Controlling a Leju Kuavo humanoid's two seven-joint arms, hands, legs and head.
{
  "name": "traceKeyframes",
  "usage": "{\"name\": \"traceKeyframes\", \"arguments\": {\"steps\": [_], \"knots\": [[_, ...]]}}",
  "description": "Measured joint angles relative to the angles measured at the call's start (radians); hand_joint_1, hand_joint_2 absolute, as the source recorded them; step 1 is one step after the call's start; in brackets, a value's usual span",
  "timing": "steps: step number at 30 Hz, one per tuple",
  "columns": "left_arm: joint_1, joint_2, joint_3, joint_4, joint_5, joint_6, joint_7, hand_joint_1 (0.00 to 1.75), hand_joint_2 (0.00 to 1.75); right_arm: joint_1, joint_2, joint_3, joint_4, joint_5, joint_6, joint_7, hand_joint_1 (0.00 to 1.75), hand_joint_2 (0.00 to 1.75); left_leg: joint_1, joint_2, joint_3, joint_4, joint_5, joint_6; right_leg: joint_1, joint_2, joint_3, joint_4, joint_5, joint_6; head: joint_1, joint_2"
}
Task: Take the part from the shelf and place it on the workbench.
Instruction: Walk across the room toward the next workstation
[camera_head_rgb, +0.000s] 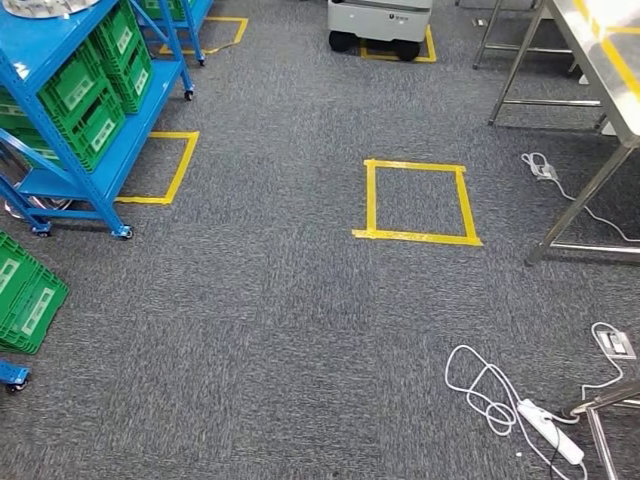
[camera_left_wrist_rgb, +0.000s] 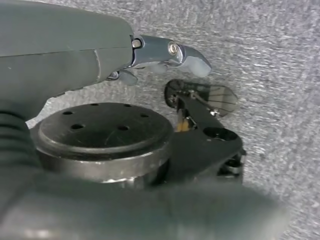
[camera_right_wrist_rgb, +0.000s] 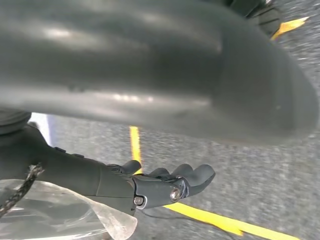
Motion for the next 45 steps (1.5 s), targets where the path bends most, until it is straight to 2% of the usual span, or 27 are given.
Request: {"name": "traceKeyframes", "arguments": {"steps": [1,2,4,6,8,10,12,14,15,16,17,19,21,24,25,27,29,30,31,32,34,36,39,41,42,44,45], "knots": [[0.000,0.000,0.000,0.000,-0.002,0.000,0.004,0.00,1.75,0.000,0.000,0.000,0.000,0.000,0.001,0.010,0.00,0.00,-0.001,0.000,-0.001,0.000,0.001,0.000,0.000,0.000,0.007,-0.007,0.014,0.000,0.000,0.000],[0.000,0.000,0.001,0.000,-0.004,-0.001,0.007,0.00,1.75,0.000,0.000,0.000,0.000,0.000,0.002,0.018,0.00,0.00,-0.001,0.000,-0.002,0.000,0.003,-0.001,0.000,0.000,0.035,-0.055,0.044,-0.001,0.000,0.000],[-0.001,0.000,0.002,0.000,-0.009,-0.001,0.011,0.00,1.75,-0.003,0.000,0.000,0.000,0.001,0.003,0.026,0.00,0.00,-0.004,-0.001,-0.003,0.003,0.006,-0.006,0.000,0.000,0.109,-0.193,0.102,-0.004,0.001,0.000],[-0.002,0.000,0.003,0.000,-0.014,0.000,0.012,0.00,1.75,-0.006,0.000,0.000,0.000,0.001,0.003,0.030,0.00,0.00,-0.008,-0.001,-0.008,0.007,0.011,-0.016,0.002,0.001,0.149,-0.268,0.123,-0.011,0.001,0.000],[-0.003,0.000,0.003,0.000,-0.018,0.003,0.013,0.00,0.87,-0.006,0.000,0.000,0.000,0.001,0.003,0.032,0.00,0.00,-0.008,-0.001,-0.012,0.008,0.020,-0.027,0.004,0.002,0.149,-0.275,0.130,-0.023,0.000,0.000],[-0.003,0.001,0.004,0.000,-0.021,0.006,0.013,0.00,0.00,-0.005,0.000,0.000,0.000,0.002,0.003,0.035,0.00,0.00,-0.005,-0.004,-0.021,0.023,0.003,-0.037,0.003,-0.001,0.140,-0.279,0.142,-0.037,-0.001,0.000],[-0.003,0.001,0.004,0.000,-0.024,0.008,0.013,0.00,0.00,-0.007,0.000,0.000,0.000,0.004,0.003,0.035,0.00,0.00,-0.002,-0.006,-0.052,0.101,-0.063,-0.047,0.001,-0.003,0.127,-0.283,0.153,-0.049,-0.004,0.000],[-0.003,0.001,0.004,0.000,-0.026,0.010,0.014,0.00,0.00,-0.007,0.000,0.000,0.000,0.004,0.003,0.036,0.00,0.00,0.000,-0.005,-0.091,0.224,-0.134,-0.053,0.004,-0.005,0.112,-0.283,0.164,-0.055,-0.006,0.000],[-0.003,0.001,0.004,0.000,-0.026,0.010,0.014,0.00,0.00,-0.006,0.000,0.000,0.000,0.004,0.003,0.036,0.00,0.00,0.000,-0.005,-0.097,0.261,-0.149,-0.054,0.006,-0.006,0.104,-0.282,0.169,-0.056,-0.006,0.000],[-0.003,0.001,0.004,0.000,-0.027,0.011,0.014,0.00,0.00,-0.005,0.000,0.000,0.000,0.002,0.003,0.037,0.00,0.00,0.000,-0.005,-0.086,0.265,-0.145,-0.052,0.007,-0.007,0.097,-0.282,0.175,-0.056,-0.006,0.000],[-0.003,0.001,0.004,0.000,-0.027,0.011,0.014,0.00,0.00,-0.005,0.000,0.000,0.000,0.001,0.003,0.037,0.00,0.00,-0.001,-0.005,-0.057,0.227,-0.125,-0.048,0.009,-0.007,0.092,-0.282,0.180,-0.055,-0.006,0.000],[-0.004,0.002,0.004,0.000,-0.028,0.012,0.014,0.00,0.00,-0.006,0.000,0.000,0.000,-0.004,0.002,0.039,0.00,0.00,-0.006,-0.005,0.033,0.084,-0.072,-0.035,0.011,-0.006,0.085,-0.281,0.189,-0.053,-0.006,0.000],[-0.006,0.002,0.004,0.000,-0.031,0.014,0.014,0.00,0.00,-0.006,0.000,-0.001,0.000,-0.005,0.001,0.040,0.00,0.00,-0.012,-0.005,0.088,-0.019,-0.052,-0.024,0.013,-0.007,0.080,-0.280,0.196,-0.046,-0.005,0.000],[-0.005,0.001,0.004,0.000,-0.036,0.015,0.006,0.00,0.00,-0.006,0.000,-0.001,0.000,-0.009,-0.004,0.039,0.00,0.00,-0.015,-0.004,0.091,-0.044,-0.044,-0.011,0.010,-0.009,0.074,-0.279,0.204,-0.029,-0.005,0.000],[-0.004,0.001,0.004,0.000,-0.038,0.015,0.002,0.00,0.00,-0.006,0.000,-0.001,0.000,-0.011,-0.006,0.038,0.00,0.00,-0.013,-0.003,0.091,-0.050,-0.036,-0.006,0.009,-0.007,0.068,-0.271,0.197,-0.024,-0.005,0.000],[-0.004,0.000,0.004,0.000,-0.042,0.015,-0.002,0.00,0.00,-0.006,0.000,-0.002,0.000,-0.012,-0.010,0.036,0.00,0.00,-0.009,0.000,0.086,-0.059,-0.021,0.003,0.008,-0.004,0.035,-0.202,0.146,-0.016,-0.001,0.000],[-0.004,0.000,0.004,0.000,-0.044,0.016,-0.004,0.00,0.00,-0.005,0.000,-0.002,0.000,-0.010,-0.012,0.032,0.00,0.00,-0.010,0.002,0.076,-0.058,-0.015,0.006,0.007,-0.002,-0.018,-0.069,0.074,-0.008,0.002,0.000],[-0.003,0.000,0.004,0.000,-0.045,0.016,-0.004,0.00,0.00,-0.005,0.000,-0.002,0.000,-0.008,-0.013,0.030,0.00,0.00,-0.010,0.002,0.073,-0.058,-0.013,0.005,0.005,-0.002,-0.035,-0.020,0.055,-0.004,0.002,0.000],[-0.002,0.000,0.004,0.000,-0.045,0.017,-0.004,0.00,0.00,-0.004,0.000,-0.002,0.000,-0.006,-0.013,0.029,0.00,0.00,-0.010,0.003,0.071,-0.057,-0.011,0.004,0.004,-0.002,-0.036,-0.004,0.055,-0.001,0.002,0.000],[-0.001,0.000,0.004,0.000,-0.045,0.017,-0.004,0.00,0.00,-0.003,0.000,-0.002,0.000,-0.004,-0.014,0.028,0.00,0.00,-0.009,0.003,0.070,-0.056,-0.011,0.003,0.001,-0.002,-0.014,-0.032,0.075,0.001,0.002,0.000],[-0.001,0.000,0.004,0.000,-0.045,0.017,-0.004,0.00,0.00,-0.004,0.000,-0.002,0.000,-0.003,-0.014,0.026,0.00,0.00,-0.007,0.002,0.070,-0.050,-0.013,-0.004,-0.004,-0.003,0.066,-0.168,0.131,0.006,0.002,0.000],[-0.003,0.000,0.004,0.000,-0.045,0.017,-0.004,0.00,0.00,-0.005,0.000,-0.002,0.000,-0.002,-0.014,0.022,0.00,0.00,-0.009,0.001,0.064,-0.036,-0.019,-0.015,-0.006,0.000,0.124,-0.269,0.154,0.001,0.003,0.000],[-0.003,0.001,0.004,0.000,-0.045,0.018,-0.006,0.00,0.00,-0.004,0.001,-0.002,0.000,0.001,-0.012,-0.003,0.00,0.00,-0.010,0.000,0.057,-0.027,-0.022,-0.027,-0.003,0.001,0.131,-0.283,0.153,-0.017,0.000,0.000],[-0.003,0.001,0.005,0.000,-0.045,0.018,-0.008,0.00,0.00,-0.003,0.001,-0.003,0.000,-0.009,-0.001,-0.034,0.00,0.00,-0.007,-0.001,0.044,0.004,-0.048,-0.036,-0.003,0.000,0.130,-0.284,0.156,-0.028,-0.002,0.000],[-0.003,0.001,0.006,0.000,-0.046,0.019,-0.008,0.00,0.00,-0.003,0.000,-0.005,0.000,-0.021,0.010,-0.054,0.00,0.00,-0.005,-0.001,0.025,0.048,-0.077,-0.041,-0.004,-0.001,0.129,-0.285,0.157,-0.032,-0.003,0.000],[-0.003,0.001,0.007,0.000,-0.046,0.020,-0.009,0.00,0.00,-0.004,0.000,-0.012,0.000,-0.049,0.031,-0.095,0.00,0.00,-0.003,-0.001,-0.034,0.181,-0.144,-0.047,-0.001,-0.002,0.126,-0.285,0.157,-0.038,-0.005,0.000],[-0.002,0.001,0.007,0.000,-0.047,0.024,-0.006,0.00,0.00,-0.004,0.000,-0.015,0.000,-0.057,0.035,-0.111,0.00,0.00,-0.003,-0.001,-0.060,0.237,-0.162,-0.047,0.000,-0.003,0.125,-0.285,0.158,-0.039,-0.005,0.000]]}}
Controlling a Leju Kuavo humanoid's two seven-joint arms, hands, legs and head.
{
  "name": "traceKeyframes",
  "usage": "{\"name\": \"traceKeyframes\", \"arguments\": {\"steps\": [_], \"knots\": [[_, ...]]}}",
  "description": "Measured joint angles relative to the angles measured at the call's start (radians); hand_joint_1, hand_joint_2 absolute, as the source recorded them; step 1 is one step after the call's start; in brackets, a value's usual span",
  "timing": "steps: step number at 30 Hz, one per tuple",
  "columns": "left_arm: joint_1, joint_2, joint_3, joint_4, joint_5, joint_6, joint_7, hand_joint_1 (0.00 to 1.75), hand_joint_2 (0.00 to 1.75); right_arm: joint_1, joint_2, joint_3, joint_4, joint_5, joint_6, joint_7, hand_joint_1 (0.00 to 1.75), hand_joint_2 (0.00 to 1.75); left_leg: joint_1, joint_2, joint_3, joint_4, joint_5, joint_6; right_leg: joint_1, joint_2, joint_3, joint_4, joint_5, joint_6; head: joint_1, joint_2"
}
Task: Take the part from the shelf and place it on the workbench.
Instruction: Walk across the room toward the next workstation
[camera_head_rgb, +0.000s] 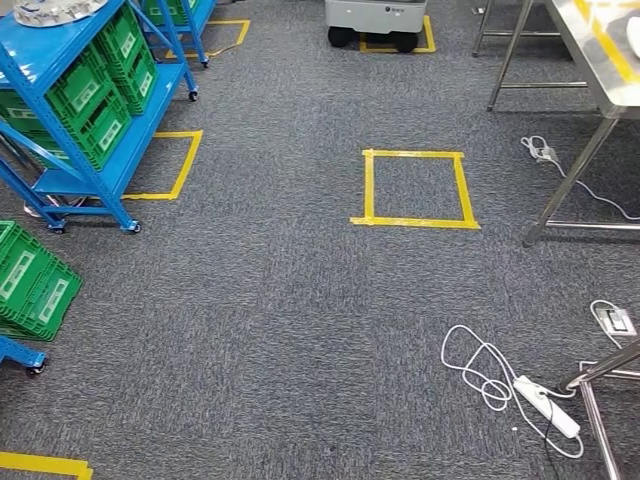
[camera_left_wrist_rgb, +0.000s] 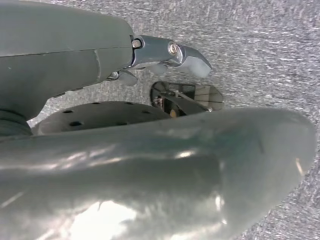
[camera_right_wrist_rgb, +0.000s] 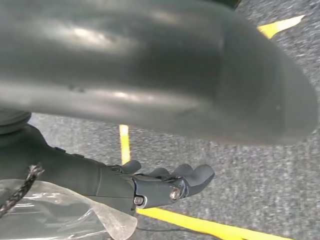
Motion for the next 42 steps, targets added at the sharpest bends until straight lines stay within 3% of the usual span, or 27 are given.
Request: {"name": "traceKeyframes", "arguments": {"steps": [1,2,4,6,9,11,12,14,15,16,17,18,20,22,23,26,28,30,31,32,33,35,36,38,40,42], "knots": [[0.001,0.000,0.001,0.000,-0.004,0.009,0.007,0.00,0.00,0.000,0.000,-0.002,0.000,-0.002,-0.001,-0.014,0.00,0.00,0.000,0.000,-0.011,0.025,0.001,0.001,0.001,0.000,0.000,0.000,0.000,0.000,0.000,0.000],[0.002,0.000,0.001,0.000,-0.011,0.024,0.018,0.00,0.00,0.000,0.000,-0.003,0.000,-0.001,-0.004,-0.028,0.00,0.00,0.000,0.000,-0.005,0.011,0.022,0.004,0.002,0.000,0.000,0.000,0.000,-0.001,0.000,0.000],[0.002,0.000,0.001,0.000,-0.040,0.075,0.052,0.00,0.00,0.000,0.000,-0.004,-0.001,0.003,-0.008,-0.060,0.00,0.00,-0.001,0.000,0.048,-0.109,0.097,0.013,0.003,0.002,0.003,0.000,0.000,-0.001,0.000,0.000],[-0.001,-0.001,-0.003,0.000,-0.076,0.143,0.091,0.00,0.00,-0.002,0.000,-0.004,-0.001,0.002,-0.004,-0.086,0.00,0.00,-0.004,0.000,0.096,-0.221,0.140,0.020,0.006,0.002,0.001,0.002,0.000,0.003,0.000,0.000],[-0.003,-0.002,-0.020,0.000,-0.141,0.228,0.163,0.00,0.00,-0.003,0.000,-0.005,-0.001,-0.003,0.018,-0.102,0.00,0.00,-0.008,-0.002,0.105,-0.259,0.141,0.028,0.008,-0.001,-0.007,0.000,0.005,0.016,0.001,0.000],[-0.003,-0.003,-0.044,0.000,-0.201,0.248,0.234,0.00,0.00,-0.004,-0.001,-0.007,-0.001,-0.002,0.032,-0.106,0.00,0.00,-0.005,-0.001,0.108,-0.272,0.150,0.037,0.007,0.000,-0.018,0.017,-0.010,0.024,0.002,0.000],[-0.003,-0.004,-0.061,0.000,-0.233,0.250,0.271,0.00,0.00,-0.004,-0.001,-0.008,-0.001,0.000,0.034,-0.106,0.00,0.00,-0.003,0.000,0.109,-0.277,0.154,0.042,0.007,0.001,-0.036,0.053,-0.034,0.028,0.004,0.000],[-0.004,-0.004,-0.098,0.000,-0.288,0.253,0.338,0.00,0.00,-0.005,-0.003,-0.008,-0.001,0.007,0.030,-0.097,0.00,0.00,-0.004,0.002,0.107,-0.279,0.156,0.047,0.006,0.002,-0.095,0.179,-0.098,0.033,0.005,0.000],[-0.004,-0.004,-0.115,0.000,-0.306,0.254,0.363,0.00,0.00,-0.004,-0.004,-0.008,-0.001,0.011,0.026,-0.089,0.00,0.00,-0.005,0.003,0.106,-0.279,0.157,0.047,0.005,0.002,-0.124,0.242,-0.121,0.035,0.005,0.000],[-0.003,-0.003,-0.129,0.000,-0.320,0.254,0.381,0.00,0.00,-0.004,-0.005,-0.008,-0.001,0.014,0.022,-0.081,0.00,0.00,-0.006,0.003,0.106,-0.279,0.157,0.048,0.005,0.002,-0.141,0.279,-0.127,0.037,0.005,0.000],[-0.003,-0.002,-0.141,0.000,-0.328,0.255,0.393,0.00,0.00,-0.003,-0.005,-0.009,-0.001,0.016,0.020,-0.076,0.00,0.00,-0.007,0.003,0.107,-0.279,0.157,0.048,0.005,0.001,-0.139,0.276,-0.113,0.037,0.005,0.000],[-0.003,-0.002,-0.152,0.000,-0.337,0.254,0.402,0.00,0.00,-0.003,-0.007,-0.009,-0.001,0.019,0.017,-0.070,0.00,0.00,-0.007,-0.001,0.108,-0.278,0.156,0.047,0.005,0.003,-0.117,0.232,-0.081,0.037,0.004,0.000],[-0.005,-0.001,-0.176,0.000,-0.364,0.249,0.425,0.00,0.00,-0.004,-0.009,-0.009,-0.001,0.025,0.010,-0.050,0.00,0.00,-0.008,-0.010,0.108,-0.274,0.154,0.043,0.002,0.030,-0.042,0.088,-0.017,0.034,0.005,0.000],[-0.010,0.000,-0.203,0.000,-0.395,0.240,0.454,0.00,0.00,-0.004,-0.010,-0.009,-0.001,0.032,0.008,-0.026,0.00,0.00,-0.009,-0.021,0.102,-0.267,0.153,0.035,0.000,0.057,0.005,0.003,0.001,0.029,0.004,0.000],[-0.011,0.001,-0.215,0.000,-0.404,0.237,0.465,0.00,0.00,-0.004,-0.011,-0.009,-0.001,0.034,0.009,-0.017,0.00,0.00,-0.009,-0.028,0.098,-0.265,0.155,0.030,0.001,0.059,0.010,-0.004,-0.004,0.026,0.003,0.000],[-0.009,0.003,-0.238,0.000,-0.415,0.234,0.478,0.00,0.00,-0.004,-0.011,-0.009,-0.001,0.038,0.014,-0.005,0.00,0.00,-0.006,-0.038,0.088,-0.248,0.143,0.015,-0.001,0.034,0.013,-0.011,0.000,0.011,0.001,0.000],[-0.009,0.005,-0.246,0.000,-0.417,0.234,0.482,0.00,0.00,-0.006,-0.012,-0.009,-0.001,0.038,0.019,-0.002,0.00,0.00,-0.003,-0.026,0.053,-0.169,0.093,0.003,-0.003,0.014,0.014,-0.014,0.001,0.001,-0.004,0.000],[-0.009,0.006,-0.254,0.000,-0.416,0.235,0.484,0.00,0.00,-0.007,-0.013,-0.009,-0.001,0.037,0.023,0.001,0.00,0.00,0.002,-0.018,-0.007,-0.039,0.034,-0.006,-0.001,-0.008,0.014,-0.014,0.000,-0.004,-0.006,0.000],[-0.007,0.006,-0.257,0.000,-0.416,0.237,0.484,0.00,0.00,-0.007,-0.013,-0.009,-0.001,0.037,0.024,0.001,0.00,0.00,0.004,-0.016,-0.027,0.005,0.022,-0.008,0.000,-0.019,0.014,-0.014,-0.001,-0.005,-0.006,0.000],[-0.006,0.006,-0.259,0.000,-0.416,0.239,0.484,0.00,0.00,-0.007,-0.014,-0.009,-0.001,0.036,0.024,0.002,0.00,0.00,0.005,-0.013,-0.032,0.016,0.030,-0.010,0.001,-0.028,0.014,-0.013,-0.002,-0.005,-0.006,0.000],[-0.004,0.007,-0.260,0.000,-0.416,0.241,0.484,0.00,0.00,-0.008,-0.014,-0.009,-0.001,0.036,0.025,0.002,0.00,0.00,0.006,-0.009,-0.018,-0.014,0.056,-0.009,0.001,-0.037,0.015,-0.013,-0.003,-0.005,-0.006,0.000],[-0.003,0.007,-0.261,0.000,-0.416,0.245,0.484,0.00,0.00,-0.010,-0.014,-0.009,-0.001,0.036,0.026,0.003,0.00,0.00,0.005,0.017,0.045,-0.143,0.124,-0.004,0.002,-0.053,0.020,-0.013,-0.005,-0.002,-0.006,0.000],[-0.004,0.007,-0.261,0.000,-0.415,0.246,0.484,0.00,0.00,-0.011,-0.014,-0.009,-0.001,0.036,0.026,0.003,0.00,0.00,0.002,0.032,0.072,-0.203,0.144,0.000,0.004,-0.061,0.021,-0.012,-0.008,0.002,-0.006,0.000],[-0.005,0.007,-0.262,0.000,-0.414,0.250,0.484,0.00,0.00,-0.013,-0.014,-0.009,-0.001,0.036,0.027,0.003,0.00,0.00,-0.005,0.048,0.092,-0.256,0.152,0.010,0.008,-0.077,0.020,-0.010,-0.010,0.010,-0.004,0.000],[-0.002,0.007,-0.262,0.000,-0.412,0.253,0.484,0.00,0.00,-0.016,-0.014,-0.009,-0.001,0.036,0.027,0.004,0.00,0.00,-0.006,0.034,0.091,-0.264,0.156,0.022,0.007,-0.091,0.020,-0.010,-0.013,0.020,-0.004,0.000],[0.001,0.006,-0.262,0.000,-0.411,0.254,0.484,0.00,0.00,-0.020,-0.014,-0.009,-0.001,0.036,0.027,0.005,0.00,0.00,-0.002,0.019,0.095,-0.275,0.163,0.034,0.004,-0.066,0.006,0.018,-0.038,0.029,0.001,0.000]]}}
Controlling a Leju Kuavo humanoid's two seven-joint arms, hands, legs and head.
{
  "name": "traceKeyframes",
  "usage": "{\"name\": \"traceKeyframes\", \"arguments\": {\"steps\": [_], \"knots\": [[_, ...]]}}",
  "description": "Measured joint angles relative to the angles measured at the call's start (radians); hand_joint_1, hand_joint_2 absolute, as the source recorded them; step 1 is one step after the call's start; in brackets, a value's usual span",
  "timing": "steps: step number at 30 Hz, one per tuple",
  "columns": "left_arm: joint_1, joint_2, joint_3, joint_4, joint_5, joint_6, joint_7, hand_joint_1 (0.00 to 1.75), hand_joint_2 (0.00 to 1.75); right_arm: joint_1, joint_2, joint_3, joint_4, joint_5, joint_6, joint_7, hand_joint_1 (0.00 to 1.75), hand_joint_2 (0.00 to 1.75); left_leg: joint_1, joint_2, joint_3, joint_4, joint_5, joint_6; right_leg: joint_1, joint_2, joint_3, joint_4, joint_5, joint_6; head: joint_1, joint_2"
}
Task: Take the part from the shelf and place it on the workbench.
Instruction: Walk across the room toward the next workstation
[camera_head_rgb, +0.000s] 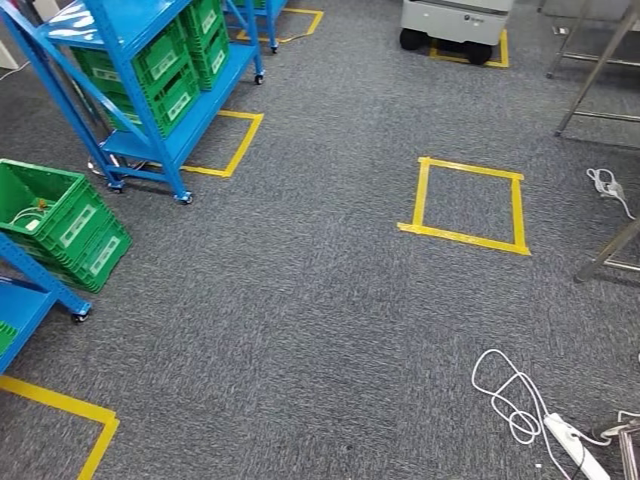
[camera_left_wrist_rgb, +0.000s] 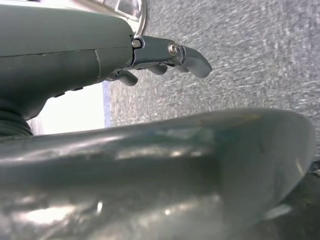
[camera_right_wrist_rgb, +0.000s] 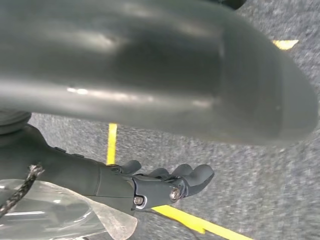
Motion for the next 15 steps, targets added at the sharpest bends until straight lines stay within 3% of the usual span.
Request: {"name": "traceKeyframes", "arguments": {"steps": [3,4,5,6,7,9,11,13,15], "knots": [[-0.002,-0.002,0.000,0.000,0.000,0.000,0.000,0.00,0.00,0.003,0.000,0.000,0.000,0.000,0.000,0.001,0.00,0.00,0.001,-0.026,-0.001,-0.004,0.006,0.010,-0.003,0.054,-0.082,0.171,-0.083,0.007,0.007,0.000],[-0.003,-0.003,0.000,0.000,0.000,0.000,0.000,0.00,0.00,0.004,0.000,0.000,0.000,0.000,0.000,0.002,0.00,0.00,0.001,-0.037,-0.001,-0.003,0.007,0.010,-0.003,0.061,-0.110,0.224,-0.096,0.008,0.007,0.000],[-0.002,-0.003,0.000,0.000,0.000,0.001,0.000,0.00,0.00,0.006,0.000,0.000,0.000,-0.001,0.000,0.002,0.00,0.00,0.001,-0.048,0.000,-0.003,0.007,0.010,-0.003,0.064,-0.125,0.246,-0.091,0.009,0.007,0.000],[-0.002,-0.003,0.000,0.000,0.000,0.001,0.000,0.00,0.00,0.007,0.000,0.000,0.000,0.000,0.000,0.003,0.00,0.00,0.001,-0.059,0.001,-0.002,0.006,0.010,-0.004,0.068,-0.122,0.231,-0.066,0.009,0.007,0.000],[-0.002,-0.004,0.000,0.000,0.000,0.001,0.000,0.00,0.00,0.007,0.000,0.000,0.000,0.000,0.000,0.004,0.00,0.00,0.002,-0.071,0.003,-0.001,0.005,0.008,-0.006,0.075,-0.102,0.180,-0.028,0.010,0.007,0.000],[-0.004,-0.004,0.000,0.000,0.000,0.002,0.000,0.00,0.00,0.007,0.000,0.000,0.000,0.000,0.001,0.004,0.00,0.00,0.002,-0.094,0.001,0.007,0.000,0.000,-0.015,0.122,-0.048,0.052,0.031,0.010,0.008,0.000],[-0.006,-0.004,0.000,0.000,0.000,0.005,0.000,0.00,0.00,0.007,-0.001,0.000,0.000,0.000,0.002,0.004,0.00,0.00,0.002,-0.115,-0.010,0.016,-0.001,-0.011,-0.019,0.157,-0.019,-0.007,0.041,0.006,0.008,0.000],[-0.005,-0.004,0.000,0.000,0.000,0.008,0.000,0.00,0.00,0.006,-0.001,0.000,0.000,0.000,0.003,0.005,0.00,0.00,0.005,-0.131,-0.020,0.020,0.001,-0.022,-0.017,0.144,-0.014,-0.010,0.040,-0.005,0.008,0.000],[-0.004,-0.004,0.001,0.000,0.001,0.010,0.000,0.00,0.00,0.006,-0.002,0.000,0.000,0.001,0.007,0.005,0.00,0.00,0.006,-0.104,-0.032,0.045,-0.018,-0.032,-0.017,0.119,-0.012,-0.014,0.042,-0.016,0.004,0.000]]}}
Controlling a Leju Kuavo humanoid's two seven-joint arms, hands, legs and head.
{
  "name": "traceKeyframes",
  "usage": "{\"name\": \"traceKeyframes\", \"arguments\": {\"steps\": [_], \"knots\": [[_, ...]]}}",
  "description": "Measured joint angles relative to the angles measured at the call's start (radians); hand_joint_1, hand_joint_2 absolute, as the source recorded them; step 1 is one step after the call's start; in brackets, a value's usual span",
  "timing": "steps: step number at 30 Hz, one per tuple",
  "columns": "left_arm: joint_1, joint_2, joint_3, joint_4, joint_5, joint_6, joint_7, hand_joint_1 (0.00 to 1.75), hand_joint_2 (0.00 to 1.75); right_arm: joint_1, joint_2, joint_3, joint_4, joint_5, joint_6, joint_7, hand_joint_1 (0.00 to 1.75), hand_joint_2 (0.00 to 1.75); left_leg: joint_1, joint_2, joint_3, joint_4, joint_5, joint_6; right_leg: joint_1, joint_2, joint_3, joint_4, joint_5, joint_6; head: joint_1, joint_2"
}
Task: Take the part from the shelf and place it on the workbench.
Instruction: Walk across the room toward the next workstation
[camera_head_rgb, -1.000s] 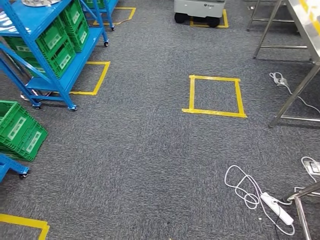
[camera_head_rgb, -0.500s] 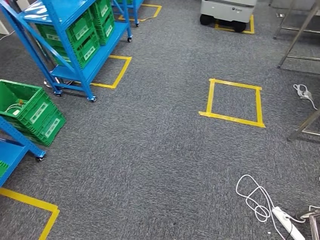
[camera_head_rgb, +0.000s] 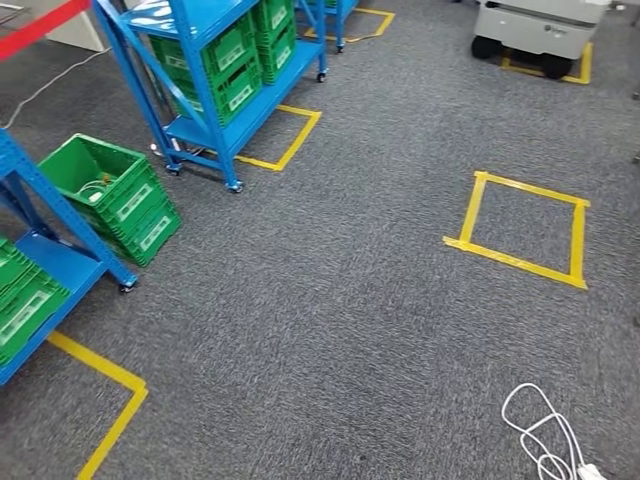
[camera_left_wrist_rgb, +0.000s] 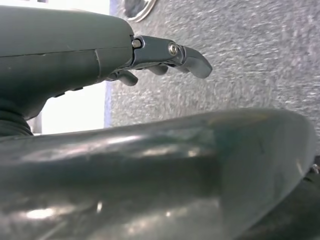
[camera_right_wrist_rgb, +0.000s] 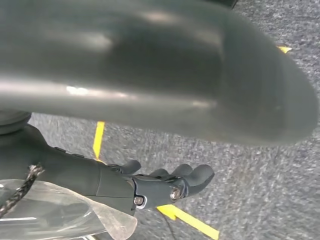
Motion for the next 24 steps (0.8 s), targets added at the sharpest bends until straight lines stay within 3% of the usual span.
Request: {"name": "traceKeyframes", "arguments": {"steps": [2,4,5,6,8,10,11,13,14,16,18,19,20,21,22,24], "knots": [[-0.002,-0.001,0.000,0.000,0.001,0.001,-0.001,0.00,0.00,0.002,0.000,0.000,0.000,0.000,0.004,0.000,0.00,0.00,-0.001,0.049,-0.044,0.097,-0.056,-0.009,0.002,-0.030,0.002,-0.002,-0.001,-0.008,-0.007,0.000],[-0.003,-0.001,0.000,0.000,0.001,0.002,-0.003,0.00,0.00,0.004,-0.001,0.000,0.000,0.000,0.007,0.000,0.00,0.00,0.001,0.068,-0.103,0.222,-0.110,-0.013,0.006,-0.062,0.002,-0.001,-0.004,-0.013,-0.008,0.000],[-0.002,-0.001,0.000,0.000,0.001,0.003,-0.003,0.00,0.00,0.004,-0.001,0.000,0.000,0.000,0.008,0.000,0.00,0.00,0.002,0.071,-0.117,0.252,-0.113,-0.014,0.007,-0.077,0.003,-0.001,-0.006,-0.014,-0.009,0.000],[-0.001,-0.001,0.000,0.000,0.001,0.003,-0.003,0.00,0.00,0.003,-0.001,0.000,0.000,0.000,0.008,0.001,0.00,0.00,0.002,0.074,-0.112,0.244,-0.098,-0.012,0.009,-0.089,0.004,-0.001,-0.007,-0.014,-0.009,0.000],[0.001,-0.001,0.000,0.000,0.001,0.004,-0.003,0.00,0.00,0.001,-0.001,0.000,0.000,0.000,0.008,0.001,0.00,0.87,-0.001,0.095,-0.051,0.128,-0.029,-0.004,0.011,-0.112,0.009,-0.001,-0.010,-0.013,-0.009,0.000],[-0.001,-0.001,0.000,0.000,0.001,0.004,-0.004,0.00,0.00,-0.001,-0.001,0.000,0.000,0.001,0.008,0.000,0.00,1.75,-0.011,0.139,0.007,0.012,0.010,0.009,0.015,-0.130,0.013,-0.001,-0.015,-0.007,-0.008,0.000],[-0.002,-0.001,0.000,0.000,0.001,0.005,-0.004,0.00,0.00,-0.002,-0.001,0.000,0.000,0.001,0.009,0.000,0.00,1.75,-0.016,0.153,0.017,-0.014,0.012,0.015,0.017,-0.139,0.015,0.000,-0.016,-0.004,-0.008,0.000],[-0.002,-0.001,0.000,0.000,0.001,0.007,-0.004,0.00,0.00,-0.004,-0.001,0.000,0.000,0.002,0.011,-0.001,0.00,1.75,-0.019,0.144,0.016,-0.024,0.011,0.024,0.018,-0.158,0.019,-0.003,-0.019,0.005,-0.008,0.000],[0.000,-0.001,0.001,0.000,0.002,0.008,-0.004,0.00,0.00,-0.005,-0.001,0.000,0.000,0.003,0.012,-0.001,0.00,1.75,-0.017,0.134,0.018,-0.030,0.015,0.028,0.017,-0.154,0.021,-0.002,-0.024,0.011,-0.007,0.000],[0.001,-0.002,0.001,0.000,0.002,0.011,-0.005,0.00,0.00,-0.007,-0.001,0.000,0.000,0.004,0.013,-0.002,0.00,1.75,-0.011,0.113,0.024,-0.041,0.023,0.038,0.015,-0.112,0.004,0.041,-0.057,0.021,-0.004,0.000],[-0.001,-0.003,0.002,0.000,0.003,0.014,-0.009,0.00,0.00,-0.003,-0.001,0.000,0.000,0.005,0.014,-0.002,0.00,1.75,-0.009,0.092,0.023,-0.043,0.027,0.044,0.014,-0.065,-0.053,0.161,-0.117,0.024,-0.001,0.000],[-0.002,-0.004,0.002,0.000,0.003,0.015,-0.011,0.00,0.00,-0.001,-0.001,0.000,0.000,0.005,0.015,-0.002,0.00,1.75,-0.009,0.079,0.023,-0.043,0.027,0.045,0.013,-0.057,-0.086,0.226,-0.140,0.025,-0.001,0.000],[-0.002,-0.003,0.003,0.000,0.003,0.016,-0.013,0.00,0.00,0.001,-0.002,0.000,0.000,0.005,0.016,-0.001,0.00,1.75,-0.010,0.067,0.023,-0.043,0.027,0.046,0.013,-0.053,-0.108,0.265,-0.146,0.025,-0.002,0.000],[-0.001,-0.003,0.004,0.000,0.003,0.017,-0.015,0.00,0.00,0.001,-0.002,0.000,0.000,0.006,0.018,-0.001,0.00,1.75,-0.009,0.054,0.025,-0.042,0.026,0.045,0.012,-0.052,-0.115,0.270,-0.133,0.026,-0.002,0.000],[0.000,-0.003,0.004,0.000,0.003,0.019,-0.016,0.00,0.00,0.001,-0.002,0.000,0.000,0.007,0.020,-0.001,0.00,1.75,-0.008,0.041,0.027,-0.042,0.026,0.044,0.011,-0.049,-0.101,0.231,-0.099,0.026,-0.002,0.000],[0.000,-0.003,0.005,0.000,0.003,0.023,-0.018,0.00,0.00,0.000,-0.002,0.000,0.000,0.009,0.025,0.000,0.00,1.75,-0.008,0.016,0.031,-0.039,0.022,0.038,0.006,-0.016,-0.042,0.097,-0.027,0.027,-0.001,0.000]]}}
